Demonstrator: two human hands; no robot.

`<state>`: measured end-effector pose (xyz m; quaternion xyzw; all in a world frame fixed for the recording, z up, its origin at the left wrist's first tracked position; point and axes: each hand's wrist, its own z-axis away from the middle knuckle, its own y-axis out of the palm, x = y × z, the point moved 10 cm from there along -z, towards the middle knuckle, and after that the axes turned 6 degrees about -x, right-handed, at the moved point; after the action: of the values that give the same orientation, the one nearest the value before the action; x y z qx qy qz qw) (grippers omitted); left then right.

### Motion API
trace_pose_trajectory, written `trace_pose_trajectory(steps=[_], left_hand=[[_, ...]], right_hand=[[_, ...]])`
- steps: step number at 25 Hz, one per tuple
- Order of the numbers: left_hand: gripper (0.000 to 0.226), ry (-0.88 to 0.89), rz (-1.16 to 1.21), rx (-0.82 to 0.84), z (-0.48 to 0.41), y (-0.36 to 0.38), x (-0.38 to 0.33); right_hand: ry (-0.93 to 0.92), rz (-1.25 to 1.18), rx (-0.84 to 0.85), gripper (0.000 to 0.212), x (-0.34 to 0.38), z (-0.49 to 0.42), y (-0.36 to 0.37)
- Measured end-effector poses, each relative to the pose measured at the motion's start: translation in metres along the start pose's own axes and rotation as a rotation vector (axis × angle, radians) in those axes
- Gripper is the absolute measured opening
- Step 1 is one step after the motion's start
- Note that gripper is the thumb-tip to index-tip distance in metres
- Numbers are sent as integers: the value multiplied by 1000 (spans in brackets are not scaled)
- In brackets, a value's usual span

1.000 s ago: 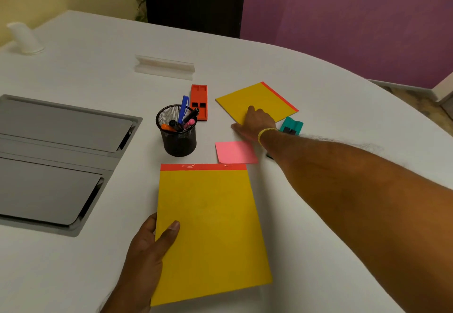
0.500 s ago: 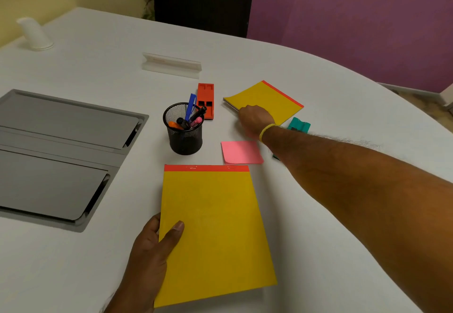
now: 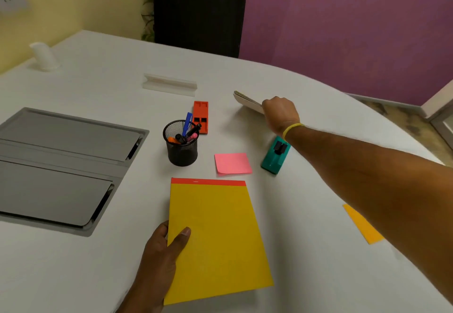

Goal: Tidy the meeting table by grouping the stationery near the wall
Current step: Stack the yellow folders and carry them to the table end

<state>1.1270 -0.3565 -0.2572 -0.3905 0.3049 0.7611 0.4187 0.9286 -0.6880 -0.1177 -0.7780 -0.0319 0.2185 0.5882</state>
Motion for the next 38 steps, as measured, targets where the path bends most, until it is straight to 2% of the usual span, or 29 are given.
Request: trace_pose_trajectory(steps=[4, 8, 10, 12, 13, 15, 18, 22, 23, 24, 26, 27, 28, 29, 30, 31, 34, 38], left_hand=[[14, 0, -28, 22, 23, 18, -7], [17, -6, -34, 37, 55, 33, -9], [23, -16, -34, 22, 70, 38, -10], [39, -65, -9, -18, 83, 40, -9], [47, -100, -5, -42, 91, 38, -10], [54, -164, 16, -92, 107, 33, -8], [59, -186, 77, -59, 128, 24, -4], [42, -117, 115, 66, 151, 20, 1], [38, -97, 111, 77, 155, 18, 1], [33, -74, 109, 89, 158, 17, -1], [31, -27, 106, 114, 166, 17, -7], [32, -8, 99, 128, 168, 19, -8], [36, 10, 83, 152, 172, 23, -11], [44, 28, 44, 178, 177, 27, -13], [53, 50, -13, 208, 181, 32, -14], [60, 81, -103, 240, 185, 37, -15], [56, 191, -376, 287, 190, 47, -16], [46, 278, -423, 267, 199, 52, -17]], right_hand=[[-29, -16, -68, 28, -24, 40, -58], [-192, -107, -113, 29, -13, 120, -118], [-299, -168, -291, 29, 1, 170, -162], [-413, -212, -510, 27, 18, 230, -200], [-472, -241, -563, 26, 28, 259, -211], [-577, -282, -590, 22, 46, 314, -215], [-677, -332, -599, 38, 67, 383, -212], [-736, -438, -486, 25, 80, 429, -210], [-677, -521, -421, 26, 73, 429, -207], [-523, -619, -341, 34, 59, 423, -200], [63, -889, -143, 58, 11, 407, -164], [397, -1090, 37, 67, -6, 408, -134], [655, -1332, 263, 71, -5, 415, -104], [801, -1585, 456, 70, 10, 421, -86], [848, -1753, 543, 64, 22, 419, -80], [828, -1805, 541, 58, 25, 416, -80], [747, -1674, 341, 50, 16, 413, -84], [714, -1693, 168, 48, 18, 432, -88]])
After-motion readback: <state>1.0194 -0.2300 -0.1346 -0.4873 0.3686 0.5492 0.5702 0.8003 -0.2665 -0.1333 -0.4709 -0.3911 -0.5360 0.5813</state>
